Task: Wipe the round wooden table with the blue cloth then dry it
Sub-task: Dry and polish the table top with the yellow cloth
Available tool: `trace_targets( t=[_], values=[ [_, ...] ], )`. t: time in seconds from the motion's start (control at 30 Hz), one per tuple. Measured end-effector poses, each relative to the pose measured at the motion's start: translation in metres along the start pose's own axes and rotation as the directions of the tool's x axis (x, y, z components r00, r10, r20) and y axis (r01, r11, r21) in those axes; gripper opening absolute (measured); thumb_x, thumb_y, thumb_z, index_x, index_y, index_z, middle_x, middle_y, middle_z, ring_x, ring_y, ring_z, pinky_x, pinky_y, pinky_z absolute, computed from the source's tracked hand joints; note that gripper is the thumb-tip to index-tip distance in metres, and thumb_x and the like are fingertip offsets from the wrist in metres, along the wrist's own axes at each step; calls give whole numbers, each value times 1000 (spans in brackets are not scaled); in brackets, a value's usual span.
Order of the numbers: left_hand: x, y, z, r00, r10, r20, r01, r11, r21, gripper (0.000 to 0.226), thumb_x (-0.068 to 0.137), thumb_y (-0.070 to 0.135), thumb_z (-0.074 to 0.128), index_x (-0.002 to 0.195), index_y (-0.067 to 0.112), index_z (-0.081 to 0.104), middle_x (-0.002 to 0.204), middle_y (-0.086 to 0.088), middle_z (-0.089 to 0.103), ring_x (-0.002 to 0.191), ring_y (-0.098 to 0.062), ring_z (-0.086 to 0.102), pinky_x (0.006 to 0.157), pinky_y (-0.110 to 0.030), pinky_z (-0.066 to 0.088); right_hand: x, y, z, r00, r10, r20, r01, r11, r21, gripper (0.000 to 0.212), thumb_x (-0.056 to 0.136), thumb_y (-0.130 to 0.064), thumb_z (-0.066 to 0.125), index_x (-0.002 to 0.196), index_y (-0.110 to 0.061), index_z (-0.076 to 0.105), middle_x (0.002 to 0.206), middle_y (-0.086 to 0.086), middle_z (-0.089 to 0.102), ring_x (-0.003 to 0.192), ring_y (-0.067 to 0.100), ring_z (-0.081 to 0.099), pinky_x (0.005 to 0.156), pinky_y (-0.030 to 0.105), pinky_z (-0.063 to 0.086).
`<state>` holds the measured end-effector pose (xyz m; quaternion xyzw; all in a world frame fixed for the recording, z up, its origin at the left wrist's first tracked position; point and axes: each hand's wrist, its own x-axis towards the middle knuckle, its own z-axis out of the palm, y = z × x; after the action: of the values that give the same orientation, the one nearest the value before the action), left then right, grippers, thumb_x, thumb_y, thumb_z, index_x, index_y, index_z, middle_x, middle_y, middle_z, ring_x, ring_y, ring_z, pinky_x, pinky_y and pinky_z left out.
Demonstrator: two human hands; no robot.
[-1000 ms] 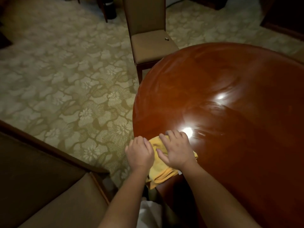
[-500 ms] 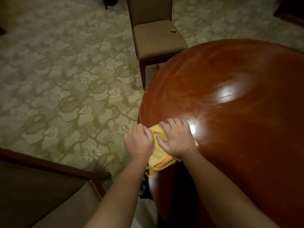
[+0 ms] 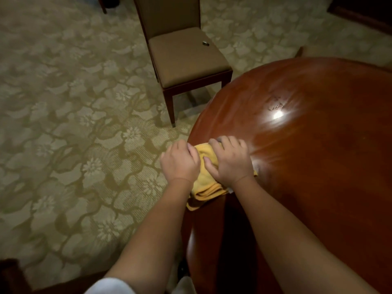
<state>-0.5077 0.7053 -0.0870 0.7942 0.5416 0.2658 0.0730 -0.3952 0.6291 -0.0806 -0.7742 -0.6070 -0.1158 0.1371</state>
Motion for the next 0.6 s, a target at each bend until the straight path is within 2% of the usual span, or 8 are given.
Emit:
trace_targets(
  t=[0.13,0.27,0.6],
  values=[
    [0,2,-5,998,8,62,-8,1000,5,36,85,27,32,67,8,57,63,-7,60,62,-28,58,59,-34,42,2,0,-3,999,21,43,-22,1000,7,47,82,-49,45,105,-13,65,92,7,62,81,29,57,70,38,39],
    [-26,1,-20,995,48,88,-51,998,34,35,86,26,32,68,8,56,62,-7,58,59,-27,56,57,-35,42,-21,-7,-18,997,10,81,-13,1000,27,49,82,-49,44,106,-12,65,89,9,61,80,30,57,69,37,41],
    [-175,17,-76,992,66,108,-75,995,73,28,83,23,35,61,12,48,53,-3,49,50,-25,50,50,-31,38,-168,-19,-73,987,-32,158,17,995,96,47,83,-50,47,109,-14,62,93,6,59,85,27,57,71,38,42]
  ],
)
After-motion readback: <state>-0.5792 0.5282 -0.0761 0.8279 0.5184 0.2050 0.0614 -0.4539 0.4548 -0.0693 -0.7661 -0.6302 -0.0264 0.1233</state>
